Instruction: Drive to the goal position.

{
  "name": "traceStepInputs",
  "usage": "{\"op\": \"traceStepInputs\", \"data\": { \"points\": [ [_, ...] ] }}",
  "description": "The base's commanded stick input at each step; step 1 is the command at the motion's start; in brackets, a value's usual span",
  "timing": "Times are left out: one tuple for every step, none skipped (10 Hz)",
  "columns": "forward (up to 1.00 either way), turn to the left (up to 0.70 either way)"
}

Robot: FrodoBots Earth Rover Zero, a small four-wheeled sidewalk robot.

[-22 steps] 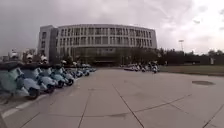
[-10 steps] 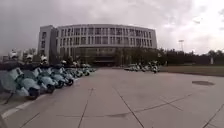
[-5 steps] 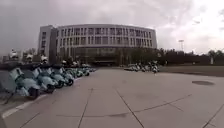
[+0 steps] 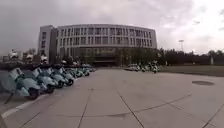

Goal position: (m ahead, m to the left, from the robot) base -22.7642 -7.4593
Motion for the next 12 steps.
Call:
{"op": "traceStepInputs", "data": {
  "points": [
    [0.05, 0.00],
    [0.05, 0.00],
    [0.05, 0.00],
    [0.05, 0.00],
    [0.05, 0.00],
    [0.05, 0.00],
    [0.05, 0.00],
    [0.05, 0.00],
    [0.05, 0.00],
    [0.05, 0.00],
    [0.05, -0.01],
    [0.05, 0.00]
  ]
}}
